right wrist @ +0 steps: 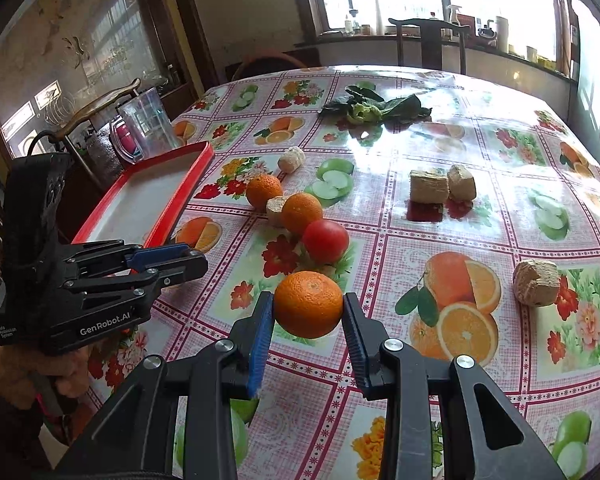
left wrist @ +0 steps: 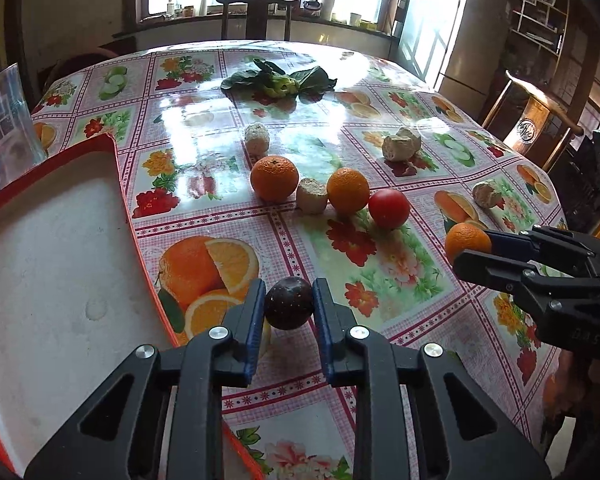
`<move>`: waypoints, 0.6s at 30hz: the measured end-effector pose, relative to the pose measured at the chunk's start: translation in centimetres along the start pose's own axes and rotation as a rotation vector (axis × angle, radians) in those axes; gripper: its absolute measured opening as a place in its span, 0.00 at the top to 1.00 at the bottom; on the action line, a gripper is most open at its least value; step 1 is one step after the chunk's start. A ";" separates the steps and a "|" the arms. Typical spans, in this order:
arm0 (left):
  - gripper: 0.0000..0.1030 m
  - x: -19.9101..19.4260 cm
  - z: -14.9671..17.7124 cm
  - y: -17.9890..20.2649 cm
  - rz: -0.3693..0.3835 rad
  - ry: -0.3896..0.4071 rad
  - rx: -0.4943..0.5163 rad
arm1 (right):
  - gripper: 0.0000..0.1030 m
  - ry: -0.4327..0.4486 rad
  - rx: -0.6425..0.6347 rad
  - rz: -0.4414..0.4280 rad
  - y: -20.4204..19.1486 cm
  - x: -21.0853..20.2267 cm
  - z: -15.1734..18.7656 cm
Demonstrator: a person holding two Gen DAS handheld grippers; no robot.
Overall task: Organize fruits
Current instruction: 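Carry the plum and orange over the tray and open both grippers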
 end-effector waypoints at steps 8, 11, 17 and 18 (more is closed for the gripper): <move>0.80 -3.1 0.7 -1.2 0.028 0.033 -0.037 | 0.66 0.014 -0.033 -0.020 -2.0 -0.2 -1.2; 0.80 -4.2 0.8 -2.0 0.031 0.050 -0.055 | 0.66 0.017 -0.049 -0.033 -3.1 -0.1 -1.6; 0.80 -5.9 0.8 -3.4 0.033 0.079 -0.087 | 0.66 0.018 -0.079 -0.055 -5.1 0.2 -2.2; 0.80 -6.1 0.8 -3.6 0.035 0.083 -0.091 | 0.66 0.018 -0.084 -0.058 -5.4 0.3 -2.3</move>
Point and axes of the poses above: each gripper's, at about its wrist camera, not at the fingertips, and x roughly the way its jaws point, y to its right, z to its underside, the point moved 8 cm from there along x, roughly the way its jaws point, and after that the axes turned 14 degrees about -x, right-handed, at the moved point
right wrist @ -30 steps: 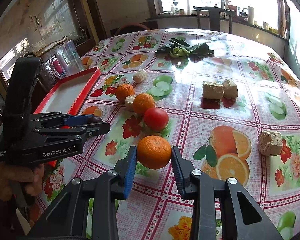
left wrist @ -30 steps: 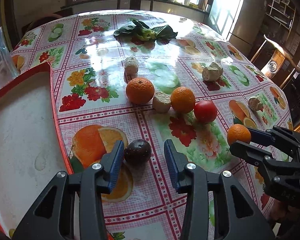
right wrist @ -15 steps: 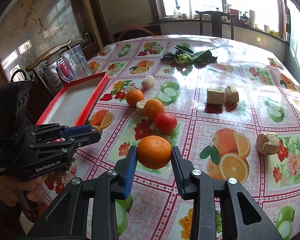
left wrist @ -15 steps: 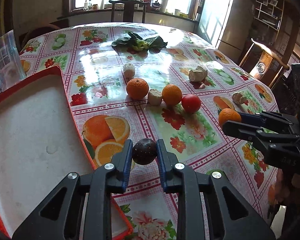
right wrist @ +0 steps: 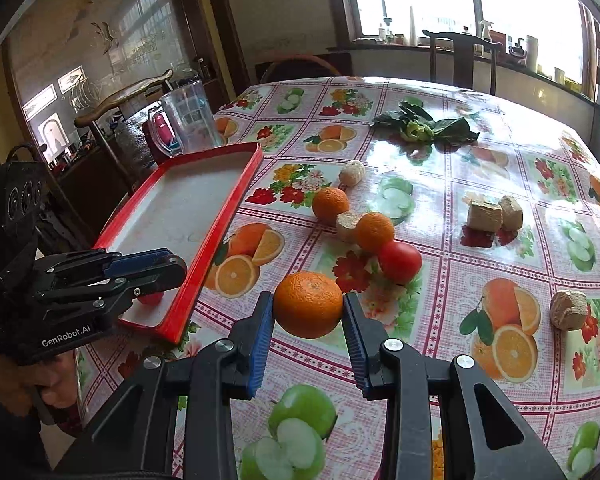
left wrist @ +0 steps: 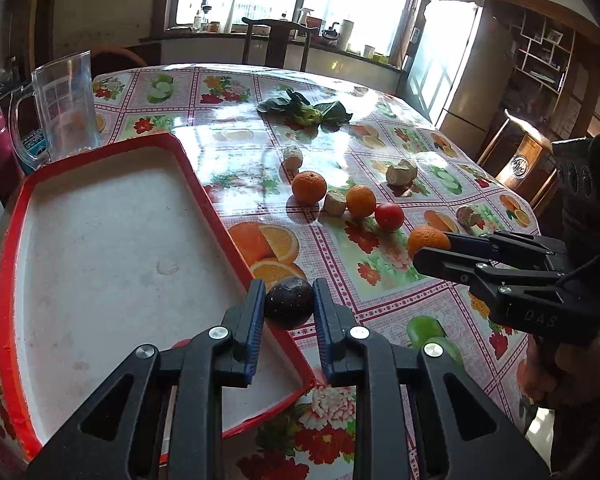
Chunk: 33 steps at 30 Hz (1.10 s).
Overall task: Organize fruits
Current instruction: 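Carry the plum and orange over the tray and open both grippers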
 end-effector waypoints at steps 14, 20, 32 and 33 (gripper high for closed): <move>0.80 -3.6 -0.2 -4.6 -0.043 0.062 -0.079 | 0.66 0.001 -0.062 -0.084 -4.7 1.5 -2.1; 0.80 -4.9 -0.5 -8.0 -0.092 0.078 -0.120 | 0.66 0.001 -0.123 -0.149 -8.4 3.1 -4.0; 0.79 -4.5 0.7 -13.4 -0.179 0.036 -0.175 | 0.66 -0.080 -0.200 -0.227 -13.6 9.6 -5.8; 0.79 -4.3 0.8 -13.4 -0.177 0.030 -0.173 | 0.66 -0.085 -0.202 -0.231 -13.8 10.0 -5.8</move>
Point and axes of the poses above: each gripper's, at about its wrist camera, not at the fingertips, and x roughly the way its jaws point, y to its right, z to its underside, the point moved 8 cm from there along x, roughly the way its jaws point, and after that the axes turned 14 degrees about -x, right-handed, at the moved point
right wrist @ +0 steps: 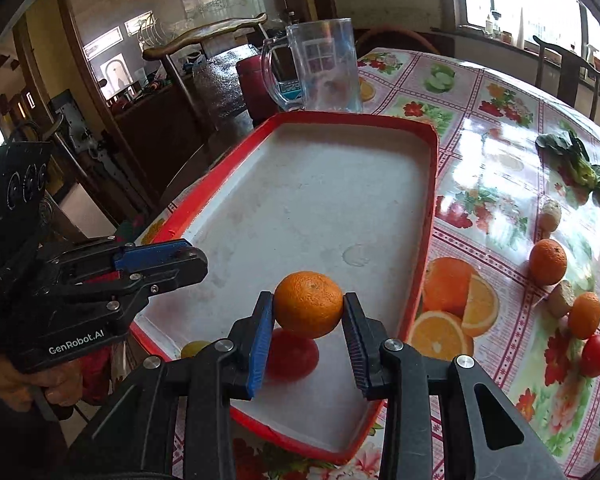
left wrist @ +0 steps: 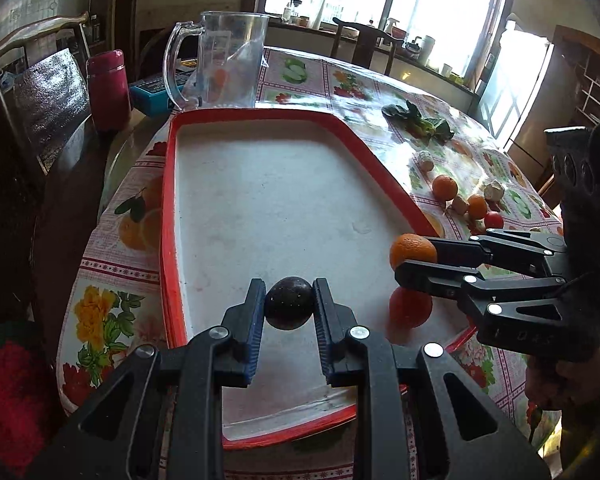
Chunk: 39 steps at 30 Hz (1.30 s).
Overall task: Organize fruits
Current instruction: 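Carry the plum and orange over the tray and open both grippers, then move both open grippers back over the table toward a tomato and beige block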
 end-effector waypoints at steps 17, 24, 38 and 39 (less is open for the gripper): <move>0.45 0.9 1.1 -0.1 -0.068 -0.037 0.043 | 0.47 0.003 0.023 0.000 0.5 -0.2 0.3; 0.30 -1.5 0.4 0.9 -0.093 0.054 0.070 | 0.47 0.105 0.091 0.047 2.5 -6.2 1.8; 0.30 -0.6 1.0 8.8 0.044 0.018 0.135 | 0.47 0.107 0.286 0.217 10.7 -13.3 10.4; 0.30 -0.5 1.0 9.7 0.056 0.014 0.147 | 0.47 0.107 0.300 0.226 11.2 -13.7 11.0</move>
Point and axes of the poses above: each gripper's, at about its wrist camera, not at the fingertips, and x roughly the way its jaws point, y to its right, z to its underside, the point moved 8 cm from there along x, roughly the way its jaws point, and after that the axes turned 14 degrees about -x, right-handed, at the moved point
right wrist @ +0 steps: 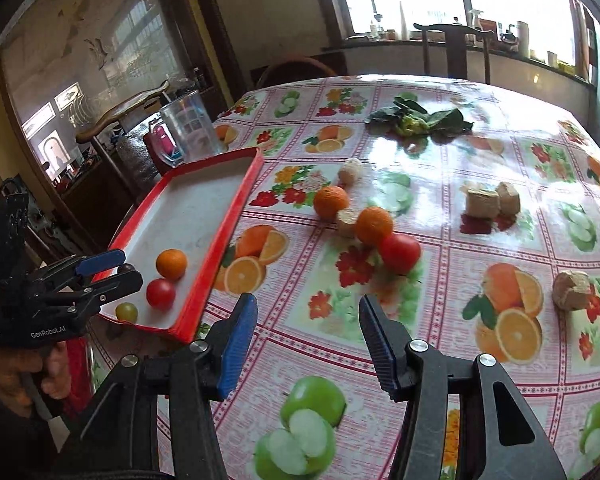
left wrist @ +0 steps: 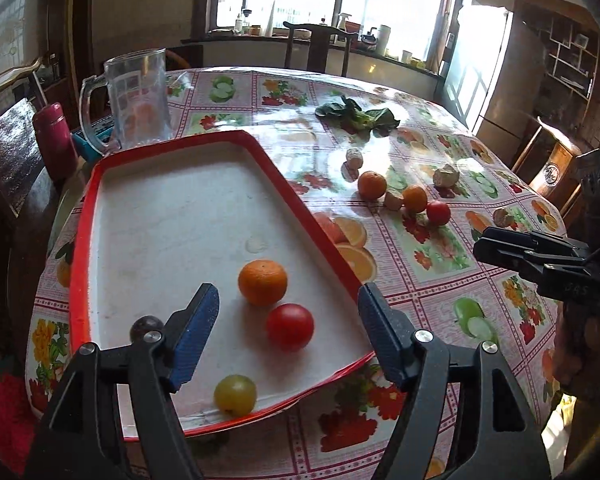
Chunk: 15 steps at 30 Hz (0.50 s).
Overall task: Organize fruits
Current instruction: 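Move both open grippers back over the table toward a tomato and beige block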
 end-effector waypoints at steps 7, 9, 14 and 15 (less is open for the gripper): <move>0.30 1.7 0.5 5.5 0.072 -0.037 0.071 | 0.47 -0.007 0.072 0.059 4.1 -1.5 2.5; 0.30 2.4 0.8 6.8 0.089 -0.052 0.077 | 0.47 -0.008 0.088 0.069 4.9 -1.9 3.2; 0.30 3.7 1.6 9.9 0.143 -0.089 0.087 | 0.47 -0.012 0.125 0.103 7.1 -2.5 4.7; 0.30 4.0 1.8 10.5 0.149 -0.101 0.095 | 0.47 -0.013 0.136 0.108 7.6 -2.6 4.9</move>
Point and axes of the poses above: each gripper's, at about its wrist camera, not at the fingertips, and x roughly the way its jaws point, y to its right, z to its underside, the point moved 8 cm from there along x, roughly the way its jaws point, and after that the axes turned 14 degrees about -x, right-handed, at the moved point
